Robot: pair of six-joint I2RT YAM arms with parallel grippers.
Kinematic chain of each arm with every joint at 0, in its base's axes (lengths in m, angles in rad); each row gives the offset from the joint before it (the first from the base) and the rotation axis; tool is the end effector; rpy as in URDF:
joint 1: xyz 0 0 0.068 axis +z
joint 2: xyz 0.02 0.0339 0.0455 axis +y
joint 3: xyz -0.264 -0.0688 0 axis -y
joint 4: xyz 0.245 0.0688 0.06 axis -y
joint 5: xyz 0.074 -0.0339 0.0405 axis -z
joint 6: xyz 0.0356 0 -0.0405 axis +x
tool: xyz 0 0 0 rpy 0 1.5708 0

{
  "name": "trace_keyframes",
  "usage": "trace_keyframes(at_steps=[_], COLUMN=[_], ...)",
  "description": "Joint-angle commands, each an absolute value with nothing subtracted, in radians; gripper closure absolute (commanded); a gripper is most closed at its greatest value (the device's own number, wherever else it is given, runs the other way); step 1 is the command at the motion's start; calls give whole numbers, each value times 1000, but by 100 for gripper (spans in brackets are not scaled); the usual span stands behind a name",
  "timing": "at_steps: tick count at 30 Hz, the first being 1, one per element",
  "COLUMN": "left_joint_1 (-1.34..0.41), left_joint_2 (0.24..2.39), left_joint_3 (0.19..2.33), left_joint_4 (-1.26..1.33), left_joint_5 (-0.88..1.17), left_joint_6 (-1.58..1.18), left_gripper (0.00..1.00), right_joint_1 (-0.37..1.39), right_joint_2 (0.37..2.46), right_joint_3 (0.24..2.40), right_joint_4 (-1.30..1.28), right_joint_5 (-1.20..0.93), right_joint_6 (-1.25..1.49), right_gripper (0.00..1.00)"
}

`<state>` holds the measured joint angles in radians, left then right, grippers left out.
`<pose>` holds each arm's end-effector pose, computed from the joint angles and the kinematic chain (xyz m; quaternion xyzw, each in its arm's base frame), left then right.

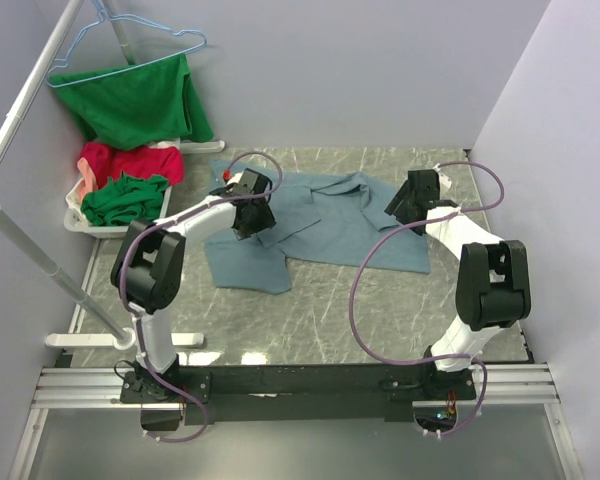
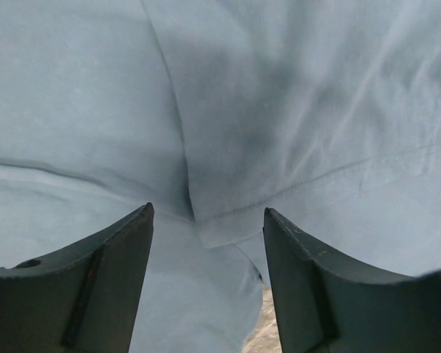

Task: Fold and stack the t-shirts
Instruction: Flatten the tshirt out

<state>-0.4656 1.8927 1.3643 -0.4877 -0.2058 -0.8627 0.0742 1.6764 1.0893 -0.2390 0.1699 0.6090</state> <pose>0.3631 -0.1743 0.1997 -0.2163 0.9324 -0.0901 0.2754 0.3584 0.0206 0.2101 0.2750 0.8870 0.0470 0.3680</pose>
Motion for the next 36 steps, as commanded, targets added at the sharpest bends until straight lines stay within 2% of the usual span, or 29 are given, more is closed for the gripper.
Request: trace_keyframes(at_steps=[1, 6, 18, 23, 27, 30, 31, 34, 36], left_joint_1=[-488, -499, -515, -518, -520, -520, -519, -520, -522], left_joint_2=[1936, 1977, 1980, 1999, 2006, 2011, 2010, 1996, 1976], left_joint_3=[1408, 1427, 1436, 1442, 1443, 1450, 1453, 1460, 1466], left_joint_4=[-483, -488, -514, -518, -525, -538, -541, -561, -574], left_joint_5=[-195, -181, -181, -178, -183, -193, -196, -216, -236], left_joint_6=[-887, -899, -905, -907, -910, -908, -908, -910, -913], left_gripper=[36, 44, 51, 65, 70, 79, 86, 99, 99], right_joint_1=[78, 78, 77, 78, 78, 77, 78, 80, 78], right_joint_2=[1661, 1663, 1675, 1674, 1672, 1671, 1671, 1669, 1664], right_joint_3=[1078, 1077, 1071, 1069, 1069, 1069, 1069, 1068, 1068], right_joint_4=[-215, -219, -221, -224, -225, -227, -229, -232, -233], right_joint_5=[173, 181, 186, 186, 187, 187, 187, 190, 192], right_joint_6=[617, 614, 624, 627, 627, 627, 629, 629, 629], right_gripper=[27, 27, 28, 28, 28, 28, 28, 28, 28])
